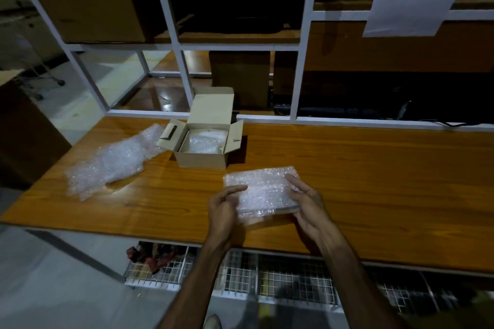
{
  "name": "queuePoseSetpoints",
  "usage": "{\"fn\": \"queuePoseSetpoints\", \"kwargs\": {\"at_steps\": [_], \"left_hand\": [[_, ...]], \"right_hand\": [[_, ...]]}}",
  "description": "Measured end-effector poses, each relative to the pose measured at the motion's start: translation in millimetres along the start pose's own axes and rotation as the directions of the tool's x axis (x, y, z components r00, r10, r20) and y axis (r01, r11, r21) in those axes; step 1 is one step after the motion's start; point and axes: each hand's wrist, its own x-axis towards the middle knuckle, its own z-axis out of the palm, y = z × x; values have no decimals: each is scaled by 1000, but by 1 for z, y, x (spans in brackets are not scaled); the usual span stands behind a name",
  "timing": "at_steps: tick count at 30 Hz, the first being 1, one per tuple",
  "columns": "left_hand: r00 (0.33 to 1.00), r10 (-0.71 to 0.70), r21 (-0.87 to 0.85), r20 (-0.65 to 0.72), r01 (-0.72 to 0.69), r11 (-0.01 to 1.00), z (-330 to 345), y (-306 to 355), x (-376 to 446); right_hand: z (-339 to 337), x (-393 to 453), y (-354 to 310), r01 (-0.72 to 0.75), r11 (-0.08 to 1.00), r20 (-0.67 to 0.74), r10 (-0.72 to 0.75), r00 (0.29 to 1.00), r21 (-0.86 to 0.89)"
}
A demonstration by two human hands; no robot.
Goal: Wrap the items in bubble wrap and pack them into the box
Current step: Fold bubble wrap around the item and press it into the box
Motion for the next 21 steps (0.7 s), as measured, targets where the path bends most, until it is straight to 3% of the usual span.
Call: {"fn": "queuePoseSetpoints", "kwargs": {"at_steps": [2,4,9,11,16,21], "left_hand": [[991,-98,-44,96,103,994,-13,1,1],[985,-113,-17,128,116,993,-26,4,2],[983,-126,58,136,119,991,-57,14,22],[986,-82,94,147,69,993,-66,20,38],[983,116,146,145,-138,980,-96,34,80],[916,368,387,161,-402,830,-129,32,127]], "right_hand": [[11,1,1,0,1000,33,1,999,-14],[23,1,2,20,996,86,-13,996,-82],[52,7,-6,132,877,175,-55,983,-463],[63,18,-7,177,763,197,-66,978,-621],[101,42,-14,272,641,225,-157,962,-718],[137,73,-6,327,442,237,-247,939,-835]]}}
